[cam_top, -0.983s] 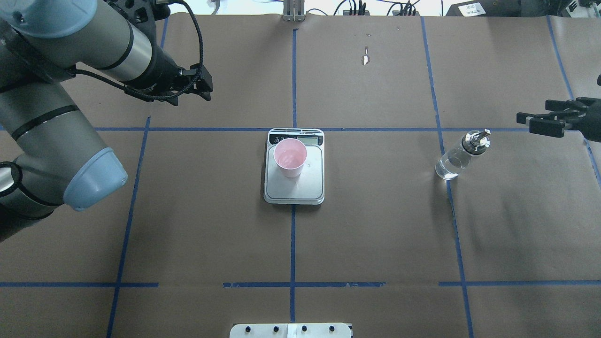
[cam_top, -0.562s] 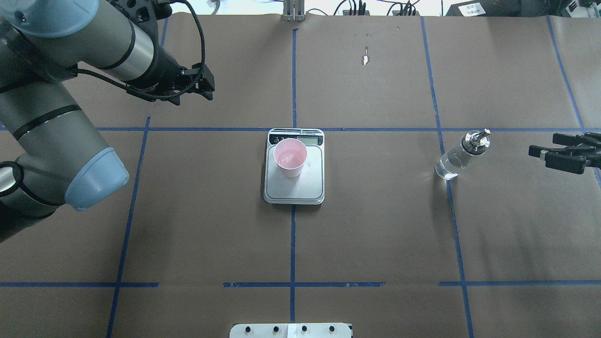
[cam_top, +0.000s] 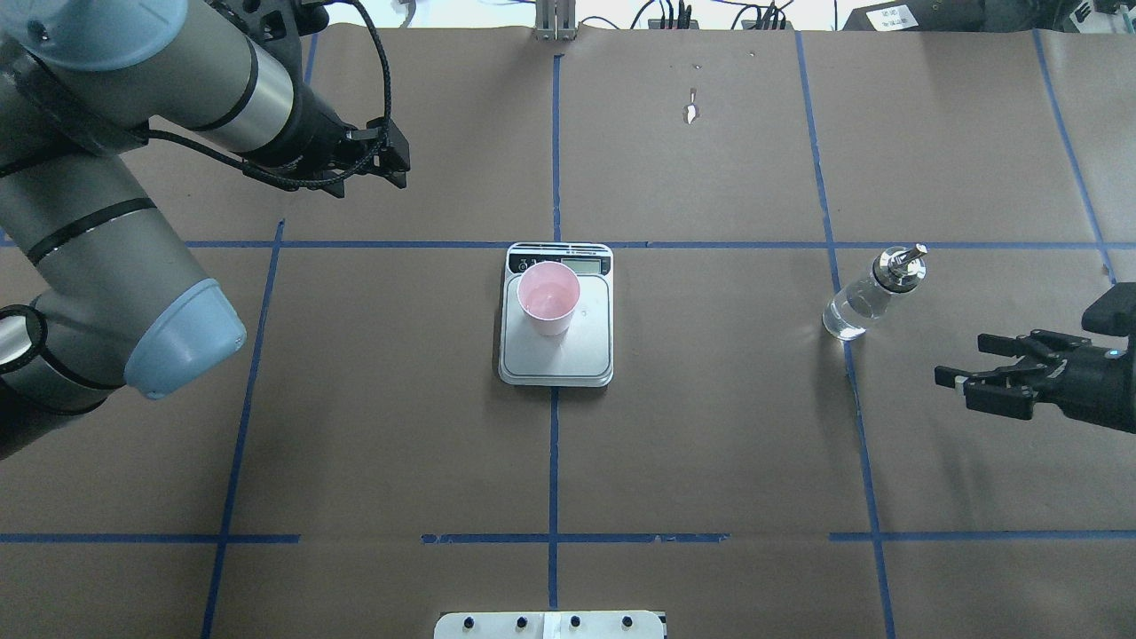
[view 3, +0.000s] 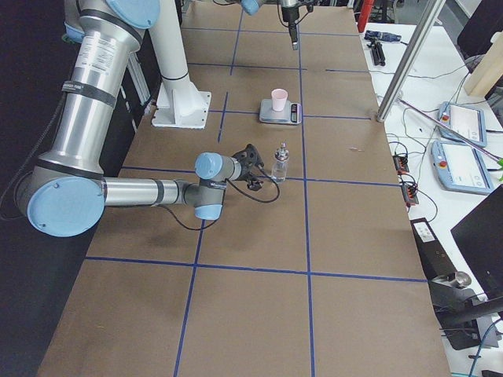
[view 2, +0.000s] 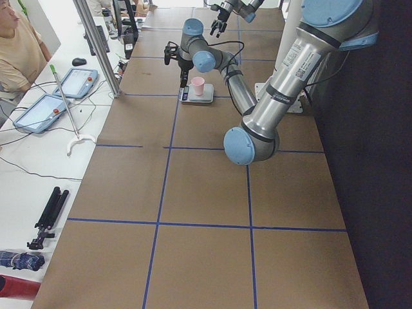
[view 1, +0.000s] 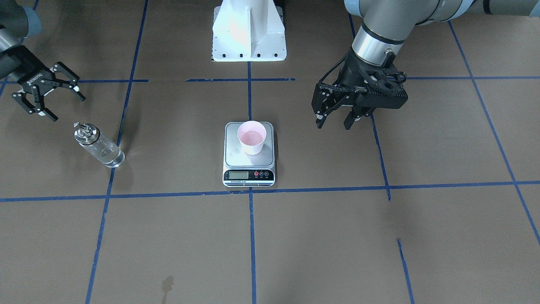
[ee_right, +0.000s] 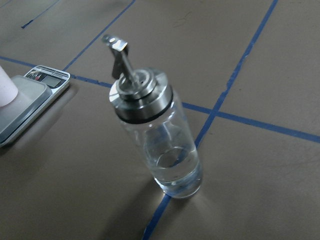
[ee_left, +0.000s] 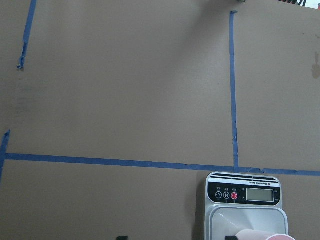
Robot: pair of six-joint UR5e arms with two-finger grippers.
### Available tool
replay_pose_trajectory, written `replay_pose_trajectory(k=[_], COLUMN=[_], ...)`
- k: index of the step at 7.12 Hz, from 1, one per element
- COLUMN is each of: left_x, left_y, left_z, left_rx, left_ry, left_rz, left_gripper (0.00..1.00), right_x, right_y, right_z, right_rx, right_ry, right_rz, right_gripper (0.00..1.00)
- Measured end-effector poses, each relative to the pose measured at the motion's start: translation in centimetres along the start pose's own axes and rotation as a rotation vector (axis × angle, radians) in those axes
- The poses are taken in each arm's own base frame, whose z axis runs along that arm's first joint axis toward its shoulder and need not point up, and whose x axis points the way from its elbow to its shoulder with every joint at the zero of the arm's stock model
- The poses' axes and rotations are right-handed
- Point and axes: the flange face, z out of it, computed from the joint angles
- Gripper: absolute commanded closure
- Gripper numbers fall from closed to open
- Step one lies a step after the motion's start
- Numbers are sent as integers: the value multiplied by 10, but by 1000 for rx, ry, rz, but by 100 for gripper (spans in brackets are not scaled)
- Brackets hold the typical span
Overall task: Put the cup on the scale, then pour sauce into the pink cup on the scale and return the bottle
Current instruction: 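Move the right gripper in toward the glass sauce bottle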
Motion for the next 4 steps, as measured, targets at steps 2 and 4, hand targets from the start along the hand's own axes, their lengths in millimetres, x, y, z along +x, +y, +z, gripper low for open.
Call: replay_pose_trajectory(k=[2, 4], left_x=[-1, -3], left_y=[0, 2], left_z=[1, 0], left_rx=[-1, -1], left_ry=[-1, -2], left_rz=[1, 1], left_gripper=[28, 28], right_x=[-33, -44], right_y=[22, 27], right_z=[24, 33], right_rx=[74, 202], right_ry=[46, 140], right_rz=[-9, 6], right_gripper=[2, 3])
